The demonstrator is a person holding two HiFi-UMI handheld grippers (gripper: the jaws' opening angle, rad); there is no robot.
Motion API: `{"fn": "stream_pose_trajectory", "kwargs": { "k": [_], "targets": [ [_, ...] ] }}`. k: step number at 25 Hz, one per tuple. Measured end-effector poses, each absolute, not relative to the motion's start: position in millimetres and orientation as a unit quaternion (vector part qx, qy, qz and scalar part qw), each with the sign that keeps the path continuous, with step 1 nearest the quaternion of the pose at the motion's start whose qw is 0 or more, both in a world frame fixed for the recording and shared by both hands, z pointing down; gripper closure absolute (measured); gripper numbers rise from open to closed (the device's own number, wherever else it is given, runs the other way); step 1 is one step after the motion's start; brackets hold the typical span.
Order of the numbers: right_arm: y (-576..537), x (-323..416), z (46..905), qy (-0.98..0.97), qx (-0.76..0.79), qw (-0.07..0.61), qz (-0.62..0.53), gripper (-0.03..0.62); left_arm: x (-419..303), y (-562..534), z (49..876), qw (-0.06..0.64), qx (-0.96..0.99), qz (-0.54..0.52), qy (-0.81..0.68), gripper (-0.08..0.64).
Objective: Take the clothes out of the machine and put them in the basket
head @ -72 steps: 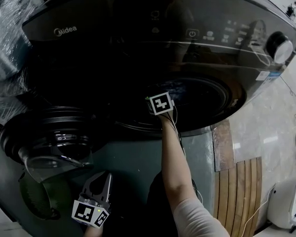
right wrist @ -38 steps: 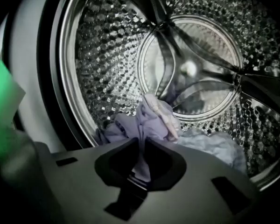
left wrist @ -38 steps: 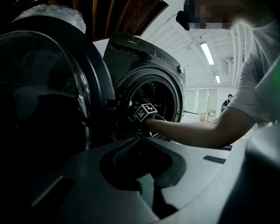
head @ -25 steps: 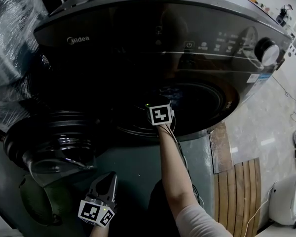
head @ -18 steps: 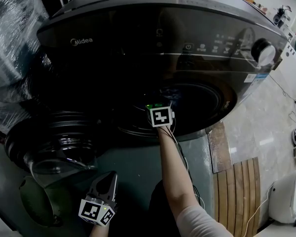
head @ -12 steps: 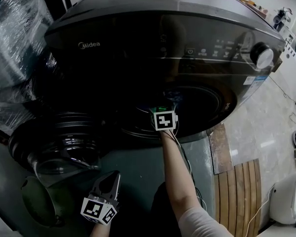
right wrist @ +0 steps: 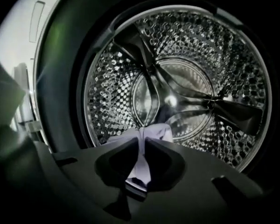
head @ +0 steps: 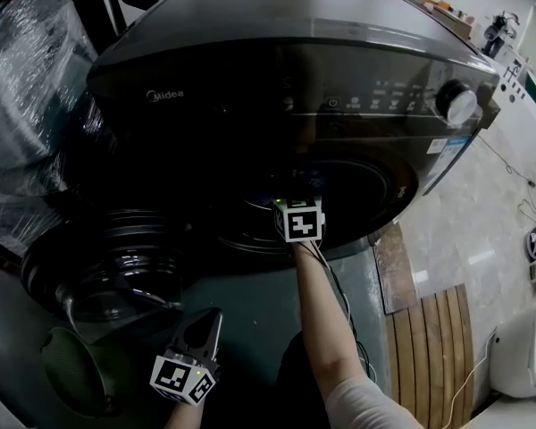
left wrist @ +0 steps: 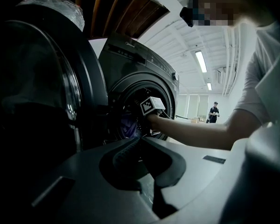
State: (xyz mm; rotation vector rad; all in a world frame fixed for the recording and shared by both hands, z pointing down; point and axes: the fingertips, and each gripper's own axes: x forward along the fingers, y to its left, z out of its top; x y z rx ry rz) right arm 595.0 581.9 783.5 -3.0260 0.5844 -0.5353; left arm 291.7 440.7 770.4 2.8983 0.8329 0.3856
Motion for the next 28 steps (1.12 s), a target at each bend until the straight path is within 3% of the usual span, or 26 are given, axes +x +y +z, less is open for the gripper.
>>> {"fn": "stream_pose_trajectory", "kwargs": {
  "k": [28],
  "targets": [
    [605.5,526.6,708.9,0.149,-0.983,0.004,-0.107,0.543,290.8,432.6,729.3,0.056,0.948,0.079,0.303,0.538]
  ]
}}
